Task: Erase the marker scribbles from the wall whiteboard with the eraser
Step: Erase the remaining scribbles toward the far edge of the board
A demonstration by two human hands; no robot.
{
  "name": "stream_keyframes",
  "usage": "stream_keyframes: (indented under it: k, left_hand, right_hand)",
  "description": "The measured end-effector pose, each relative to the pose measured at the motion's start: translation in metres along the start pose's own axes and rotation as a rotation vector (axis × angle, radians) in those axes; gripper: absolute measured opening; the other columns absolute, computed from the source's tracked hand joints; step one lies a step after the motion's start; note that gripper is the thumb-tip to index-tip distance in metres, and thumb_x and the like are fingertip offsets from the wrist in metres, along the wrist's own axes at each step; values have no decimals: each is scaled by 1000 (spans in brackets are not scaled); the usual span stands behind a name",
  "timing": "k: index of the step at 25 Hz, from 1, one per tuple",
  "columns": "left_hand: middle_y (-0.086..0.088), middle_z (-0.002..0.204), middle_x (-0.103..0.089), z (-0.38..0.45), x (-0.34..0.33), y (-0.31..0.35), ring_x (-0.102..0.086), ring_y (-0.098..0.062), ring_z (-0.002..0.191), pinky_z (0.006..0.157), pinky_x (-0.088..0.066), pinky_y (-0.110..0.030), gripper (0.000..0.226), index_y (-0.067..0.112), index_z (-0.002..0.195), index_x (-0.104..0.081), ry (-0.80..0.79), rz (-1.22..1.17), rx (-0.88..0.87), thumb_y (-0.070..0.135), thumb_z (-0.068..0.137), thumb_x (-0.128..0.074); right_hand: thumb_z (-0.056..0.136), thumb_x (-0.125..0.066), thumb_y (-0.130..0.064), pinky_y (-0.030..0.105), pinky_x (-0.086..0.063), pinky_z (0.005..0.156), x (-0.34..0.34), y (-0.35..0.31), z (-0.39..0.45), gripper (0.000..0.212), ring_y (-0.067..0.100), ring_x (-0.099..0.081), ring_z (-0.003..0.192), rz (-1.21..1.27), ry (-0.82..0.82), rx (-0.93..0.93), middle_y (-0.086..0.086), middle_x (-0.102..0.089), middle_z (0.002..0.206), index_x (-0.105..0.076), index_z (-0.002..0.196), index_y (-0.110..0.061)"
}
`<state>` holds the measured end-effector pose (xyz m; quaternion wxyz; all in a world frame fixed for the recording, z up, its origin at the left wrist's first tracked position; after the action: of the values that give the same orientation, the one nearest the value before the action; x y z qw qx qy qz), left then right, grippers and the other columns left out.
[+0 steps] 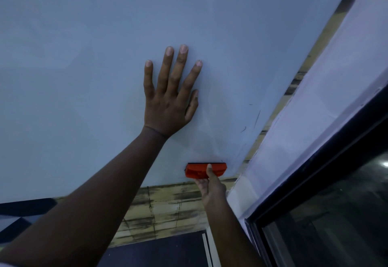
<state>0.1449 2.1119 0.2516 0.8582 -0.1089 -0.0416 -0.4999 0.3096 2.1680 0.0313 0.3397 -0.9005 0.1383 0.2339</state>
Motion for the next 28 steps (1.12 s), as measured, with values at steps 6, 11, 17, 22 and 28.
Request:
stream_keyframes:
  k: [6,11,17,22,28]
  left_hand:
    - [-15,171,-24,-5,0,0,-6,-30,166,132,0,-56,67,19,166,-35,-1,-7,5,36,105,-56]
    - [-17,169,-28,-12,-2,2,-14,-35,164,132,1,-55,66,18,164,-38,-11,-2,4,36,104,-57]
    - [-17,168,-27,-15,-2,4,-19,-36,159,132,0,-55,66,19,164,-36,-17,7,0,37,104,-56]
    - [-17,168,-29,-16,-3,5,-18,-35,161,132,0,-55,66,19,164,-36,-19,21,-11,38,104,-55]
    - [-15,169,-27,-19,-2,5,-8,-30,166,132,-1,-55,67,19,165,-36,-26,9,3,37,104,-56]
  right_hand:
    - [90,-78,-19,54,-59,93,8,-52,5,38,36,-75,94,-23,35,256,29,-71,113,-61,115,5]
    - [91,-77,-21,48,-62,89,22,-38,10,55,38,-73,104,-98,46,355,24,-67,125,-52,135,3]
    - [97,-68,-15,54,-53,101,33,13,26,50,46,-63,120,-105,53,187,32,-61,133,-49,136,9]
    - [97,-66,-15,57,-48,108,18,79,15,43,41,-67,110,-145,-4,-12,33,-64,126,-51,131,7]
    - [95,-69,-15,49,-56,97,24,68,21,39,43,-68,111,-171,-35,-1,33,-66,122,-55,124,8]
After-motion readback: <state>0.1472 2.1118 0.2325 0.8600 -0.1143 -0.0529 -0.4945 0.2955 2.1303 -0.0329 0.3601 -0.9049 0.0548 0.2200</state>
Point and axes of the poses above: each hand's wrist, its own z-axis towards the middle knuckle, its own x-axis out of the back of the hand, y = z × x, the point moved 2 cm from there along z, towards the middle knuckle
